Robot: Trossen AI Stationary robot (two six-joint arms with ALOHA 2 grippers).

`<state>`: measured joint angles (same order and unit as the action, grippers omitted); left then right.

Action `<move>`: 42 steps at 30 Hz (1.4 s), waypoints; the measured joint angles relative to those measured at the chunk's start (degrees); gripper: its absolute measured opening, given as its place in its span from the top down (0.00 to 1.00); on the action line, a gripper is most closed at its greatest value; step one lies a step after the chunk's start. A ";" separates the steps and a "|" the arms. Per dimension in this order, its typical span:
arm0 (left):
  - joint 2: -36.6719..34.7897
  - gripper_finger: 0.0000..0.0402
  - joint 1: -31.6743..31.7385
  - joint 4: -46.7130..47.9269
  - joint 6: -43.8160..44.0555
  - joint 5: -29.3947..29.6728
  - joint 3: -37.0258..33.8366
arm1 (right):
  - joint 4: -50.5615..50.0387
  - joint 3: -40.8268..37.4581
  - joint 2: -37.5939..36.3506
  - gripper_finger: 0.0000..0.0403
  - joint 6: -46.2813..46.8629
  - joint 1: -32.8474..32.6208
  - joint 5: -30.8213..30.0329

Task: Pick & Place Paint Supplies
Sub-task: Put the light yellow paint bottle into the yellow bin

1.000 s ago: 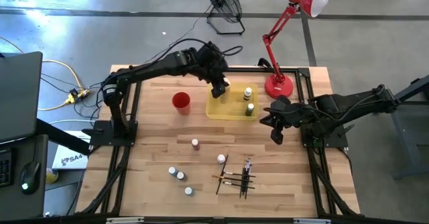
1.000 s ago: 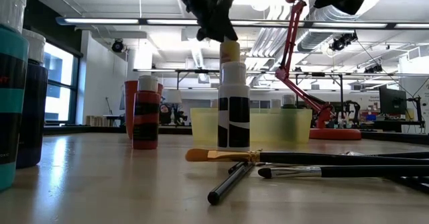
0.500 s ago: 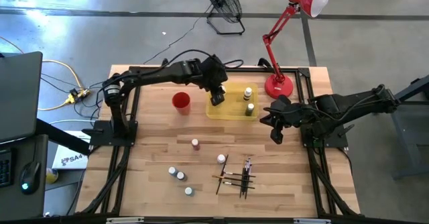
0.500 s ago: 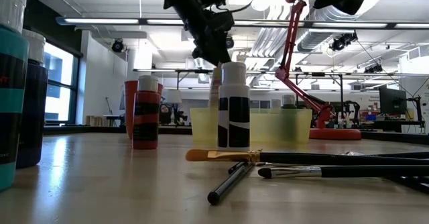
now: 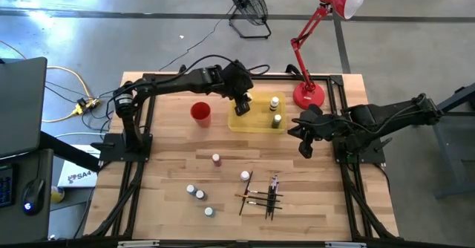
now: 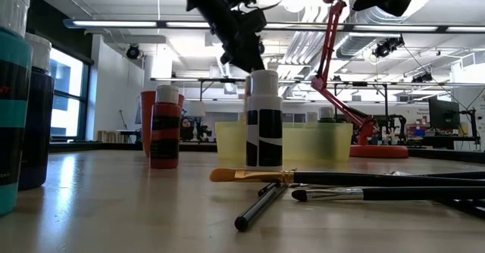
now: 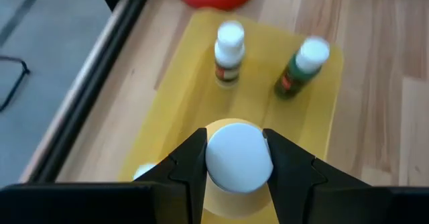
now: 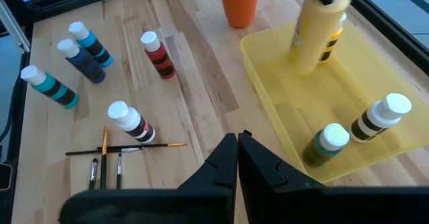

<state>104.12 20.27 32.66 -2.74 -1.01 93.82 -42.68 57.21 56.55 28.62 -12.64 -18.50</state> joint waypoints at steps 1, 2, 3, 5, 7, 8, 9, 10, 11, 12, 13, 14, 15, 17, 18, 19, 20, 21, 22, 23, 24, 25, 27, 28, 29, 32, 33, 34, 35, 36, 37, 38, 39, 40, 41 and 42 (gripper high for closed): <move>0.00 0.71 0.00 -0.90 0.00 0.14 0.00 | 0.00 0.00 0.00 0.99 0.00 0.00 -0.01; 0.00 0.71 0.00 -1.50 0.00 0.33 0.02 | 0.01 0.00 0.00 0.99 0.00 0.00 -0.01; 0.00 0.71 0.00 -1.94 0.00 0.34 0.02 | 0.01 0.00 0.00 0.99 0.00 0.00 -0.01; 0.00 0.71 0.00 -2.66 0.00 0.25 0.01 | 0.01 0.00 0.00 0.99 0.00 0.00 -0.01; 0.51 0.71 0.00 -3.37 0.00 -0.05 0.08 | 0.02 0.00 0.00 0.99 0.00 0.00 -0.01; 1.05 0.71 0.00 -3.58 0.00 -0.23 0.22 | 0.02 0.00 0.00 0.99 0.01 0.00 -0.01; 1.72 0.71 0.00 -3.50 0.00 -0.57 0.22 | 0.04 0.00 0.00 0.99 0.00 0.00 -0.01; 2.56 0.71 0.00 -3.22 0.00 -0.80 0.11 | 0.06 0.00 0.00 0.99 0.02 0.00 -0.01; 3.43 0.71 -0.02 -3.02 0.02 -1.00 0.03 | 0.10 0.00 0.00 0.99 0.02 0.00 -0.02; 4.17 0.71 -0.02 -3.08 0.02 -1.09 -0.01 | 0.14 0.00 0.00 0.99 0.02 0.00 -0.03; 4.62 0.71 -0.03 -3.52 0.10 -1.18 -0.06 | 0.15 0.00 0.00 0.99 0.02 0.00 -0.01; 4.89 0.71 -0.04 -4.26 0.22 -1.21 -0.07 | 0.15 0.00 0.00 0.99 0.06 0.00 -0.01; 5.00 0.71 -0.04 -4.98 0.22 -1.24 -0.03 | 0.15 0.00 0.00 0.99 0.14 0.00 -0.01; 5.29 0.71 -0.04 -6.14 0.22 -1.36 0.07 | 0.15 0.00 0.00 0.99 0.15 0.00 -0.01; 5.42 0.71 -0.04 -6.42 0.22 -1.36 0.07 | 0.15 0.00 0.00 0.99 0.19 0.00 -0.01; 5.51 0.71 -0.04 -6.61 0.22 -1.36 0.02 | 0.15 0.00 0.00 0.99 0.20 0.00 -0.01; 5.51 0.71 -0.04 -6.84 0.24 -1.34 0.02 | 0.15 0.00 0.00 0.99 0.20 0.00 -0.02; 5.51 0.71 -0.02 -7.36 0.22 -1.34 0.02 | 0.15 0.00 0.00 0.99 0.20 0.00 -0.01; 5.49 0.71 -0.01 -7.99 0.19 -1.34 0.02 | 0.15 0.00 0.00 0.99 0.20 0.00 -0.02; 5.49 0.71 0.10 -8.27 0.14 -1.34 0.04 | 0.15 0.00 0.00 0.99 0.20 0.00 -0.13; 5.49 0.71 0.37 -8.13 0.08 -1.36 0.04 | 0.15 0.00 0.00 0.99 0.14 0.00 -0.50; 5.49 0.71 0.45 -7.75 0.07 -1.41 0.04 | 0.13 0.00 0.00 0.99 0.07 0.00 -0.88; 5.90 0.71 0.47 -7.68 0.00 -1.38 0.03 | 0.09 0.00 0.00 0.99 0.04 0.01 -1.17; 6.33 0.71 0.50 -8.23 0.02 -1.39 0.04 | 0.09 0.00 0.00 0.99 0.01 0.01 -1.28; 6.64 0.71 0.50 -8.53 0.02 -1.43 0.04 | 0.09 0.00 0.00 0.99 -0.20 0.00 -1.32; 7.38 0.71 0.37 -9.25 0.03 -1.62 0.13 | 0.09 0.00 0.00 0.99 -0.26 0.02 -1.32; 7.47 0.71 0.37 -9.50 0.04 -1.92 0.19 | 0.09 0.00 0.00 0.99 -0.26 0.00 -1.30; 7.48 0.71 0.35 -9.42 0.02 -2.20 0.20 | 0.09 0.00 0.00 0.99 -0.26 0.00 -1.30; 7.48 0.71 0.35 -9.29 0.02 -2.36 0.20 | 0.09 0.00 0.00 0.99 -0.24 0.00 -1.30; 7.48 0.71 0.35 -9.31 0.02 -2.50 0.20 | 0.09 0.00 0.00 0.99 -0.24 0.02 -1.32; 7.48 0.71 0.35 -9.31 0.02 -2.50 0.20 | 0.09 0.00 0.00 0.99 -0.24 0.01 -1.30; 7.48 0.71 0.35 -9.29 0.02 -2.48 0.20 | 0.09 0.00 0.00 0.99 -0.24 0.02 -1.30; 7.48 0.71 0.35 -9.30 0.02 -2.50 0.20 | 0.09 0.00 0.00 0.99 -0.24 0.01 -1.30; 7.48 0.71 0.37 -9.29 0.02 -2.50 0.20 | 0.09 0.00 0.00 0.99 -0.26 0.00 -1.30; 7.48 0.71 0.37 -9.25 0.02 -2.48 0.20 | 0.09 0.00 0.00 0.99 -0.26 0.02 -1.30; 7.48 0.71 0.48 -9.23 0.02 -2.49 0.20 | 0.09 0.00 0.00 0.99 -0.25 0.02 -1.30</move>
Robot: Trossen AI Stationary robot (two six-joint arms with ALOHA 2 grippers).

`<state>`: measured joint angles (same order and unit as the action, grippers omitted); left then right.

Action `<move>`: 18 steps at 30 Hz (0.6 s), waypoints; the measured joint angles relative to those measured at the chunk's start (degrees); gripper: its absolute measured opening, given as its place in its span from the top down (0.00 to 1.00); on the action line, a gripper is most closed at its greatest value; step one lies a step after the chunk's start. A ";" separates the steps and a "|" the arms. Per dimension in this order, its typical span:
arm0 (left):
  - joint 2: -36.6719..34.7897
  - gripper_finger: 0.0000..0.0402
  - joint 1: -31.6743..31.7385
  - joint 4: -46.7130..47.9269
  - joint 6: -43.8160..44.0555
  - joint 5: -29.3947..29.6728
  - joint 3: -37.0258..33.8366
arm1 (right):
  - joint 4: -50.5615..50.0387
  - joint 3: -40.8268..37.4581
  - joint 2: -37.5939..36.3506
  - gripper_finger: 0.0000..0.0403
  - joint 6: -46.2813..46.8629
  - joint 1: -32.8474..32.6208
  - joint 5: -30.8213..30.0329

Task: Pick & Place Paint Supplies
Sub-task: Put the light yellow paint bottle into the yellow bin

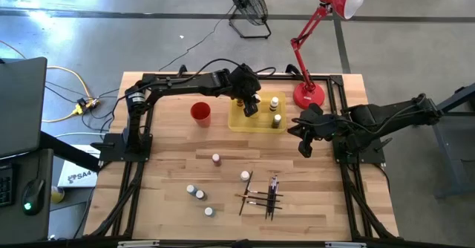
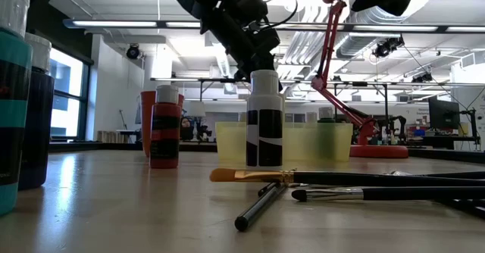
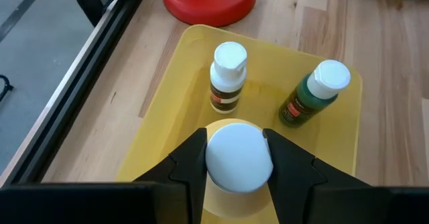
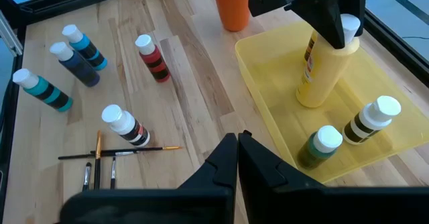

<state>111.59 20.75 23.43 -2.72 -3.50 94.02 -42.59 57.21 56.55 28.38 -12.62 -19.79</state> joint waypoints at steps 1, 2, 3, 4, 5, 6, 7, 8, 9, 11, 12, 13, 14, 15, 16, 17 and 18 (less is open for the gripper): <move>0.00 0.71 0.21 0.01 0.00 -0.03 0.00 | 0.00 0.00 0.00 0.99 0.00 -0.02 0.00; 0.02 0.70 0.24 0.04 0.03 -0.12 0.00 | -0.02 0.00 0.00 0.99 -0.02 -0.02 0.00; 0.02 0.69 0.24 0.10 0.05 -0.12 0.00 | -0.02 0.00 0.00 0.99 0.00 0.00 0.00; 0.02 0.67 0.24 0.16 0.11 -0.12 0.00 | -0.01 0.00 0.00 0.99 -0.02 -0.01 0.02; 0.02 0.64 0.24 0.27 0.09 -0.10 0.00 | -0.02 0.00 0.00 0.99 -0.07 0.00 0.11; 0.05 0.62 0.24 0.28 0.09 -0.10 -0.04 | -0.02 0.00 0.00 0.99 -0.10 0.00 0.21; 0.08 0.60 0.24 0.26 0.07 -0.05 -0.04 | -0.02 0.00 0.00 0.99 -0.10 0.00 0.22; 0.09 0.58 0.23 0.27 0.05 -0.01 -0.04 | -0.02 0.00 0.00 0.99 -0.11 0.00 0.22; 0.09 0.56 0.22 0.27 0.04 -0.01 -0.04 | -0.02 0.00 0.00 0.99 -0.13 0.00 0.24; 0.11 0.54 0.22 0.27 0.04 0.01 -0.07 | -0.04 0.00 0.00 0.99 -0.13 0.00 0.24; 0.11 0.54 0.24 0.29 0.04 0.01 -0.07 | -0.04 0.00 0.00 0.99 -0.13 0.00 0.24; 0.11 0.54 0.24 0.31 0.06 0.01 -0.07 | -0.04 0.00 0.00 0.99 -0.13 0.00 0.24; 0.11 0.53 0.24 0.32 0.07 0.03 -0.07 | -0.04 0.00 0.00 0.99 -0.13 0.00 0.24; 0.11 0.53 0.24 0.32 0.04 0.03 -0.07 | -0.04 0.00 0.00 0.99 -0.13 0.00 0.24; 0.11 0.53 0.24 0.33 0.04 0.04 -0.07 | -0.04 0.00 0.00 0.99 -0.15 0.00 0.24; 0.11 0.53 0.23 0.34 0.04 0.06 -0.07 | -0.04 0.00 0.00 0.99 -0.15 0.00 0.24; 0.12 0.53 0.24 0.32 0.06 0.06 -0.07 | -0.04 0.00 0.00 0.99 -0.15 0.00 0.24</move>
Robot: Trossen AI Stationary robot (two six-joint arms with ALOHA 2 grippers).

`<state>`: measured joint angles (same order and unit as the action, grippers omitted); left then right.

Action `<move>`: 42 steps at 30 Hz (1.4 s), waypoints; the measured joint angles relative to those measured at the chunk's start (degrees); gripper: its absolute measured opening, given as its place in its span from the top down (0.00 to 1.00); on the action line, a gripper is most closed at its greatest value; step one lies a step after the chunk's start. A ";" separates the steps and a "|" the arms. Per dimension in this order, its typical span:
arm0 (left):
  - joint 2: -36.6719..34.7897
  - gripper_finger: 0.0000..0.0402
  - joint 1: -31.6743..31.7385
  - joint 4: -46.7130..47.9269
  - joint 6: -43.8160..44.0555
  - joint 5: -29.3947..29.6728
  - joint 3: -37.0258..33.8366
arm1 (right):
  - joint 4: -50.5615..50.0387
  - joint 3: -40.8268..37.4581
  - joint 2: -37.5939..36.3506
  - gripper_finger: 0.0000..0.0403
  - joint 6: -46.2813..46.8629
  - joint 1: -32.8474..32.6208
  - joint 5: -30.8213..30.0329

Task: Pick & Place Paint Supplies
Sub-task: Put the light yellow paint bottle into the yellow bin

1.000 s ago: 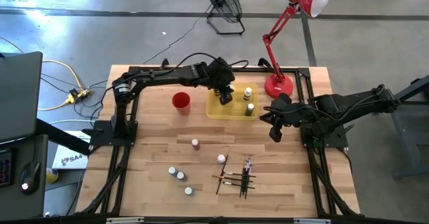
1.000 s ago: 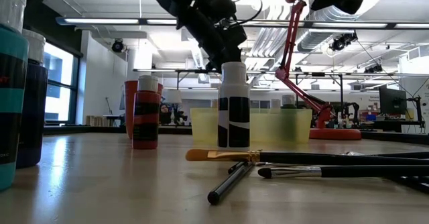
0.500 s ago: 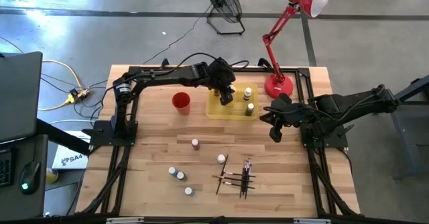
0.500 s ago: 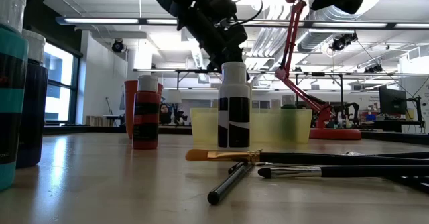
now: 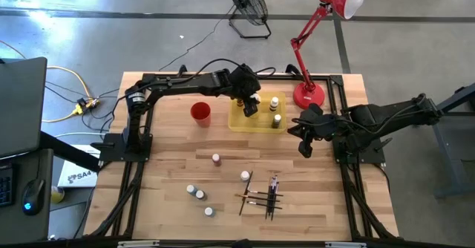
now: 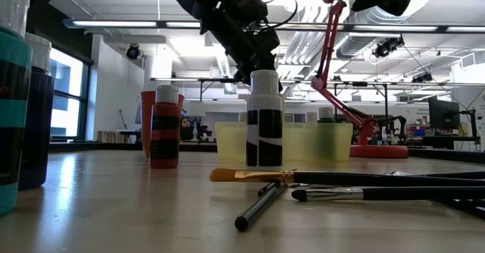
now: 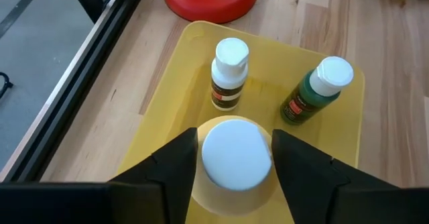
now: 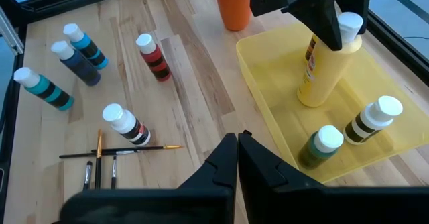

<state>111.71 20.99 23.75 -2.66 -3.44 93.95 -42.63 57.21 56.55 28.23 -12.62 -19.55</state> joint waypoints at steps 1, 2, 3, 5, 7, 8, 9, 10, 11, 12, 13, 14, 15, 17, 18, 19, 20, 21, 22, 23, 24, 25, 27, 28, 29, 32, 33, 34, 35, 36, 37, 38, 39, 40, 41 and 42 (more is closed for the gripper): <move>0.02 0.53 0.00 -0.02 -0.02 0.02 -0.02 | 0.00 0.00 0.00 0.99 0.00 0.00 0.00; 0.02 0.53 0.00 0.00 -0.02 -0.01 -0.02 | -0.01 0.00 0.00 0.99 0.00 0.00 0.00; 0.02 0.53 0.00 -0.02 -0.02 0.02 -0.02 | 0.00 0.00 0.00 0.99 0.00 0.00 0.00; 0.02 0.53 0.00 -0.09 -0.02 0.02 -0.04 | -0.02 0.00 0.00 0.99 0.00 0.00 0.00; 0.02 0.52 -0.01 -0.11 0.01 0.04 -0.07 | -0.02 0.00 0.00 0.99 -0.02 0.00 0.00; 0.02 0.52 0.00 -0.11 0.01 0.04 -0.07 | -0.02 0.00 0.00 0.99 -0.02 0.00 0.00; 0.02 0.52 0.00 -0.12 -0.01 0.05 -0.07 | -0.02 0.00 0.00 0.99 -0.02 0.00 0.01; 0.02 0.52 0.00 -0.13 -0.01 0.06 -0.07 | -0.02 0.00 0.00 0.99 -0.02 0.00 0.02; 0.02 0.52 0.00 -0.13 -0.01 0.06 -0.07 | -0.02 0.00 0.00 0.99 -0.02 0.00 0.02; 0.02 0.52 0.00 -0.13 -0.01 0.13 -0.07 | -0.04 0.00 0.00 0.99 -0.02 -0.01 0.02; 0.02 0.52 -0.02 -0.13 -0.01 0.15 -0.07 | -0.04 0.00 0.00 0.99 -0.02 0.00 0.02; 0.02 0.52 -0.02 -0.13 -0.01 0.12 -0.07 | -0.04 0.00 0.00 0.99 -0.04 0.00 0.02; 0.04 0.52 -0.01 -0.13 0.01 0.13 -0.07 | -0.04 0.00 0.00 0.99 -0.04 0.00 0.02; 0.04 0.52 0.00 -0.13 0.00 0.12 -0.07 | -0.04 0.00 0.00 0.99 -0.04 0.00 0.02; 0.04 0.52 -0.01 -0.13 0.01 0.12 -0.07 | -0.04 0.00 0.00 0.99 -0.04 -0.02 0.02; 0.04 0.52 -0.02 -0.13 0.01 0.12 -0.07 | -0.04 0.00 0.00 0.99 -0.04 0.00 0.02; 0.04 0.52 -0.02 -0.13 0.01 0.12 -0.07 | -0.04 0.00 0.00 0.99 -0.04 0.00 0.02; 0.04 0.52 0.00 -0.13 -0.01 0.12 -0.07 | -0.04 0.00 0.00 0.99 -0.04 0.00 0.02; 0.04 0.52 0.00 -0.13 0.01 0.12 -0.07 | -0.04 0.00 0.00 0.99 -0.04 0.00 0.02; 0.05 0.52 0.00 -0.13 0.01 0.12 -0.07 | -0.04 0.00 0.00 0.99 -0.04 0.00 0.02; 0.04 0.52 -0.02 -0.13 0.01 0.11 -0.07 | -0.04 0.00 0.00 0.99 -0.04 0.00 0.02; 0.06 0.52 -0.01 -0.13 0.01 0.11 -0.07 | -0.04 0.00 0.00 0.99 -0.04 0.00 0.02; 0.06 0.52 0.00 -0.13 0.01 0.12 -0.07 | -0.04 0.00 0.00 0.99 -0.04 0.00 0.02; 0.06 0.52 0.00 -0.13 -0.01 0.10 -0.07 | -0.04 0.00 0.00 0.99 -0.04 0.00 0.02; 0.06 0.52 0.00 -0.13 -0.13 0.10 -0.07 | -0.04 0.00 0.00 0.99 -0.04 -0.01 0.02; 0.06 0.52 0.00 -0.13 -1.69 0.08 -0.07 | -0.04 0.00 0.00 0.99 -0.04 0.00 0.02; 0.06 0.52 -0.01 -0.13 -1.91 0.08 -0.07 | -0.04 0.00 0.00 0.99 -0.04 0.00 0.02; 0.06 0.52 0.00 -0.13 -2.00 0.08 -0.07 | -0.04 0.00 0.00 0.99 -0.04 0.00 0.02; 0.06 0.52 0.00 -0.13 -1.98 0.01 -0.07 | -0.04 0.00 0.00 0.99 -0.04 0.00 0.02; 0.06 0.52 0.00 -0.15 -1.98 -0.03 -0.07 | -0.04 0.00 0.00 0.99 -0.04 0.00 0.02; 0.06 0.52 0.00 -0.20 -1.98 -0.03 -0.07 | -0.04 0.00 0.00 0.99 -0.05 0.00 0.02; 0.06 0.52 0.00 -0.27 -1.98 -0.03 -0.08 | -0.04 0.00 0.00 0.99 -0.06 -0.02 0.02; 0.06 0.52 0.00 -0.38 -1.98 -0.03 -0.09 | -0.04 0.00 0.00 0.99 -0.06 0.00 0.02; 0.06 0.52 0.00 -0.45 -1.98 -0.02 -0.10 | -0.04 0.00 0.00 0.99 -0.07 -0.01 0.02; 0.07 0.52 0.00 -0.54 -1.96 -0.01 -0.11 | -0.05 0.00 0.00 0.99 -0.05 -0.01 0.02; 0.09 0.52 0.00 -0.65 -1.71 0.00 -0.11 | -0.04 0.00 0.00 0.99 -0.06 -0.01 0.02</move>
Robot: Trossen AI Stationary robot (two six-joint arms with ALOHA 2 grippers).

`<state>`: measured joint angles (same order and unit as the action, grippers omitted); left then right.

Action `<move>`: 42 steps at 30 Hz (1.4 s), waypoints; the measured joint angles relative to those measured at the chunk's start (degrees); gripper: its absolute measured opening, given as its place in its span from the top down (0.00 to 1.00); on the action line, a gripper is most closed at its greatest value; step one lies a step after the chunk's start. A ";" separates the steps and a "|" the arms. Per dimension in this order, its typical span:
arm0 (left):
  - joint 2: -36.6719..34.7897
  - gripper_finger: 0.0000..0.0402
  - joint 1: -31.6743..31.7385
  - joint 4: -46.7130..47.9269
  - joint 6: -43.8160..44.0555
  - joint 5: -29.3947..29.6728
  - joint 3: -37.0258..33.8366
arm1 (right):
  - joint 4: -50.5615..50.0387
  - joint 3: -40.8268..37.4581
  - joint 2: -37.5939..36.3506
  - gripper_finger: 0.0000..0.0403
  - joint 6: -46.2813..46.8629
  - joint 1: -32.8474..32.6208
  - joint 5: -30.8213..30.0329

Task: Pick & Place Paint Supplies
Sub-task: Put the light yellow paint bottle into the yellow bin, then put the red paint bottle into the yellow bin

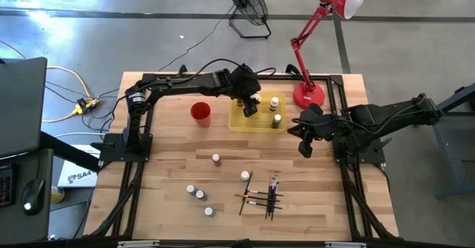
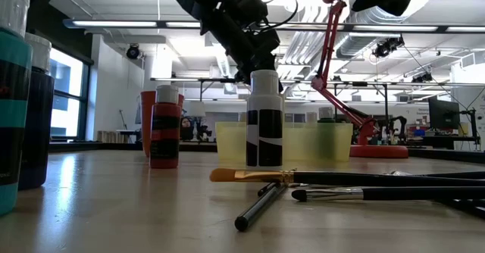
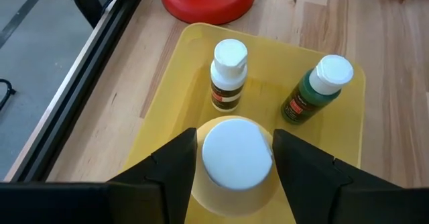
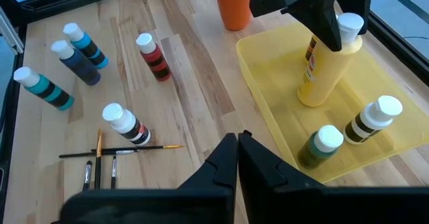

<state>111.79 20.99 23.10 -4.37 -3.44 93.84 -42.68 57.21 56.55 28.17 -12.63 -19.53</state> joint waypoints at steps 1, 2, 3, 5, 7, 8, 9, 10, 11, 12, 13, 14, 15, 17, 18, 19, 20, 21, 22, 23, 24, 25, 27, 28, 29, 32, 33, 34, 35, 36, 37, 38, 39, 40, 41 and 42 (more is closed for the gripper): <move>0.02 0.52 0.00 -0.05 0.10 0.16 0.00 | 0.00 0.00 0.00 0.99 -0.01 0.01 0.00; 0.02 0.52 0.00 -0.03 0.12 0.30 0.00 | 0.00 0.00 0.00 0.99 0.02 0.01 0.00; 0.02 0.52 -0.02 0.05 0.10 0.57 0.00 | 0.00 0.00 0.00 0.99 0.00 -0.01 0.00; 0.02 0.52 -0.02 0.18 -0.36 0.87 0.00 | 0.00 0.00 0.00 0.99 0.00 -0.01 0.00; 0.02 0.52 -0.02 0.18 -1.80 0.88 0.00 | 0.00 0.00 0.00 0.99 -0.01 0.01 0.00; 0.02 0.51 -0.02 0.15 -2.56 0.87 0.00 | 0.00 0.00 0.00 0.99 0.00 0.00 0.00; 0.02 0.50 -0.02 0.10 -3.01 0.85 0.00 | 0.00 0.00 0.00 0.99 0.01 0.00 0.00; 0.02 0.48 -0.02 0.00 -3.08 0.86 0.00 | 0.00 0.00 0.00 0.99 -0.01 0.01 0.00; 0.02 0.46 -0.02 -0.04 -2.92 0.90 0.00 | -0.01 0.00 0.00 0.99 0.02 0.00 0.00; 0.02 0.43 0.00 -0.05 -2.84 0.94 0.00 | 0.00 0.00 0.00 0.99 0.01 0.01 0.00; 0.02 0.40 -0.02 -0.05 -2.70 1.00 0.00 | 0.00 0.00 0.00 0.99 -0.01 0.01 0.00; 0.02 0.37 -0.02 -0.03 -2.70 1.00 0.00 | 0.00 0.00 0.00 0.99 0.01 0.01 0.00; 0.02 0.33 0.00 -0.03 -2.70 1.00 0.00 | 0.00 0.00 0.00 0.99 -0.01 0.01 0.00; 0.02 0.26 0.00 -0.05 -2.72 1.00 0.00 | 0.00 0.00 0.00 0.99 0.01 0.01 0.00; 0.02 0.23 0.00 -0.05 -2.72 1.00 0.00 | 0.00 0.00 0.00 0.99 0.01 0.00 0.00; 0.02 0.21 0.00 -0.05 -2.72 0.98 0.00 | 0.00 0.00 0.00 0.99 0.01 0.01 0.00; 0.02 0.19 -0.02 0.14 -2.76 0.89 0.00 | 0.00 0.00 0.00 0.99 0.02 0.01 0.00; 0.04 0.17 0.00 0.32 -2.74 0.75 -0.02 | -0.01 0.00 0.00 0.99 0.00 -0.01 0.00; 0.10 0.17 0.00 0.27 -2.72 0.58 -0.02 | 0.00 0.00 0.00 0.99 -0.01 -0.02 0.00; 0.13 0.16 0.00 0.25 -2.72 0.56 -0.02 | -0.02 0.00 0.00 0.99 0.01 0.00 0.00; 0.13 0.16 0.00 0.23 -2.72 0.54 0.00 | -0.02 0.00 0.00 0.99 -0.01 0.01 0.00; 0.13 0.16 0.00 0.61 -2.72 0.54 0.34 | -0.02 0.00 0.00 0.99 0.00 0.00 0.00; 0.13 0.17 0.00 2.00 -2.70 0.58 1.50 | -0.02 0.00 0.00 0.99 0.01 -0.02 0.00; 0.13 0.17 0.00 2.24 -2.69 0.58 2.20 | -0.02 0.00 0.00 0.99 0.00 0.01 0.00; 0.12 0.17 0.00 2.44 -2.71 0.58 2.87 | -0.02 0.00 0.00 0.99 0.01 0.01 0.00; 0.08 0.17 0.00 3.47 -2.77 0.58 4.79 | -0.06 0.00 0.00 0.99 0.01 -0.01 -0.02; 0.08 0.17 0.00 4.11 -2.79 0.58 5.73 | -0.07 0.00 0.00 0.99 0.02 -0.02 -0.02; 0.08 0.17 0.00 4.81 -2.81 0.57 6.69 | -0.07 0.00 0.00 0.99 0.02 0.01 -0.01; 0.08 0.17 0.00 5.42 -2.83 0.56 7.71 | -0.07 0.00 0.00 0.99 0.02 0.00 -0.02; 0.05 0.17 0.00 6.47 -2.84 0.56 8.76 | -0.07 0.00 0.00 0.99 0.02 0.01 0.00; 0.04 0.17 0.00 7.74 -2.85 0.56 9.73 | -0.07 0.00 0.00 0.99 0.02 0.01 -0.02; 0.04 0.17 0.00 8.80 -2.85 0.56 10.62 | -0.07 0.00 0.00 0.99 0.02 0.01 0.00; 0.04 0.17 0.00 9.68 -2.85 0.56 11.50 | -0.07 0.00 0.00 0.99 0.02 0.00 0.00; 0.04 0.17 0.00 10.71 -2.85 0.56 12.51 | -0.07 0.00 0.00 0.99 0.02 0.01 0.00; 0.04 0.17 0.00 11.70 -2.85 0.56 13.56 | -0.07 0.00 0.00 0.99 0.02 0.01 0.00; 0.04 0.17 0.00 12.30 -2.85 0.56 14.57 | -0.06 0.00 0.00 0.99 0.02 0.01 -0.01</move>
<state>111.83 20.99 35.40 -7.22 -2.87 108.41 -42.73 57.21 56.55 28.18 -12.62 -19.54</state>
